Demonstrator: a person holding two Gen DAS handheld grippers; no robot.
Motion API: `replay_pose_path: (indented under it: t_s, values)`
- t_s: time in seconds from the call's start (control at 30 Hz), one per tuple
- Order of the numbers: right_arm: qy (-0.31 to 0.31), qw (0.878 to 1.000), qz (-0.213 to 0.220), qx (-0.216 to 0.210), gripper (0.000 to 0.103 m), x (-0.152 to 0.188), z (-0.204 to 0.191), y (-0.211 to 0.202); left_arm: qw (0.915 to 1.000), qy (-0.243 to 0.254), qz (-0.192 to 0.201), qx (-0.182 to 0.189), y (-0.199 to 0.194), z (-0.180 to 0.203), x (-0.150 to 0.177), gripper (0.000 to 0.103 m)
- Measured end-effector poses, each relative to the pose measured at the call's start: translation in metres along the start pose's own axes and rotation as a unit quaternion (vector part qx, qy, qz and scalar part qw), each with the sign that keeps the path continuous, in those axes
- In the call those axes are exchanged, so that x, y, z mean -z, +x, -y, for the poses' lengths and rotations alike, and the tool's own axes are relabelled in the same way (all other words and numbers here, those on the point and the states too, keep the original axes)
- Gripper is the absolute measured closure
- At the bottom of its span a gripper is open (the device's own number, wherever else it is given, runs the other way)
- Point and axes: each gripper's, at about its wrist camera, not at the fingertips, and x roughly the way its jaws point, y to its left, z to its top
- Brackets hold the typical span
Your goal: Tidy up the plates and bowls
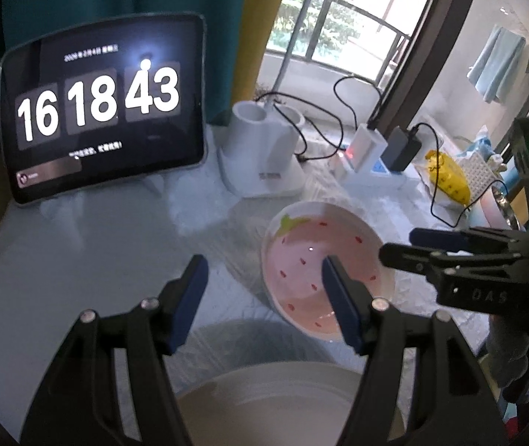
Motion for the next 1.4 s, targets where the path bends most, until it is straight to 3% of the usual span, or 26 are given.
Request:
replay_pose_path:
  t_s: [0.27,0.4,0.57,0.83,1.4]
  values:
    - [0.026,0.998,-0.049,-0.016,0.046,-0.010,0.005,0.035,0.9996,0.001,-0.027,0.001,0.026,0.000,0.001,0.039]
    - [0.025,0.998,-0.061,-0.019,0.057,-0.013,0.005,0.044,0.9993,-0.003,-0.037,0.001,0.034,-0.004,0.003,0.039]
    - [0.012,0.997,-0.072,-0.019,0.072,-0.013,0.002,0.052,0.9984,-0.001,-0.056,-0.002,0.049,-0.005,0.006,0.059]
    - [-0.004,0.998,-0.065,-0.006,0.091,-0.013,-0.002,0.054,0.9979,0.016,-0.062,0.008,0.057,0.004,0.011,0.080]
    - [-0.006,0.999,-0.031,-0.015,0.095,-0.009,-0.008,0.026,0.9993,0.020,-0.030,-0.003,0.032,0.010,0.008,0.085]
